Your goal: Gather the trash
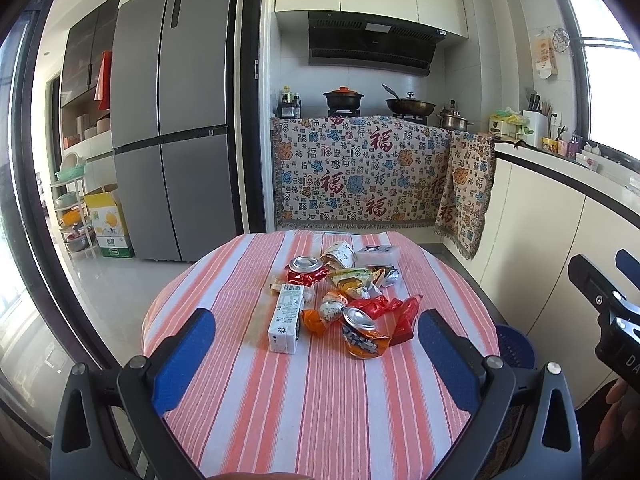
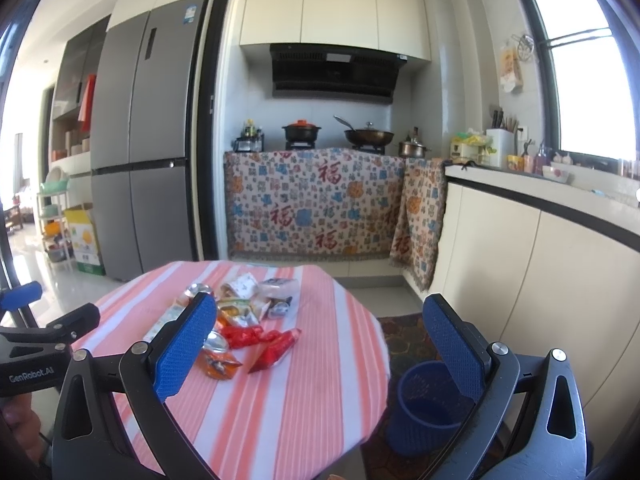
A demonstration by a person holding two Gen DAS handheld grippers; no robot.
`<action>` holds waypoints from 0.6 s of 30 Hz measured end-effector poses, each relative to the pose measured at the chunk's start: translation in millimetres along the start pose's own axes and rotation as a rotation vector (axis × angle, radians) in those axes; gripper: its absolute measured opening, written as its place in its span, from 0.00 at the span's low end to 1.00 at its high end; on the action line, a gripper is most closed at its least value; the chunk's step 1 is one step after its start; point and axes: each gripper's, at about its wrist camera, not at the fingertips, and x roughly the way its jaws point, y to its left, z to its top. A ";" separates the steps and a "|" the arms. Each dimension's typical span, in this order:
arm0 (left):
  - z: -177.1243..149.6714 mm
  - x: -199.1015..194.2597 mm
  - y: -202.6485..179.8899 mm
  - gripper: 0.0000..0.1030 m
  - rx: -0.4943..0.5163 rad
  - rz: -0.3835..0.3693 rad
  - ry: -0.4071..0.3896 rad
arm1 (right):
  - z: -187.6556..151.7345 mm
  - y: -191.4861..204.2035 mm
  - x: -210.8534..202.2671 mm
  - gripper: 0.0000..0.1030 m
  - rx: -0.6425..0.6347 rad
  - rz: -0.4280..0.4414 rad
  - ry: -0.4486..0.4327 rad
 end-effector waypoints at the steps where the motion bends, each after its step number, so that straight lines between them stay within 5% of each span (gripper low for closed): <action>1: -0.1 0.5 0.3 1.00 0.000 0.002 0.002 | 0.2 0.2 0.8 1.00 0.000 0.000 0.001; 18: -6.1 16.0 8.3 1.00 0.005 0.044 0.049 | -9.5 0.7 11.9 1.00 -0.010 0.008 0.039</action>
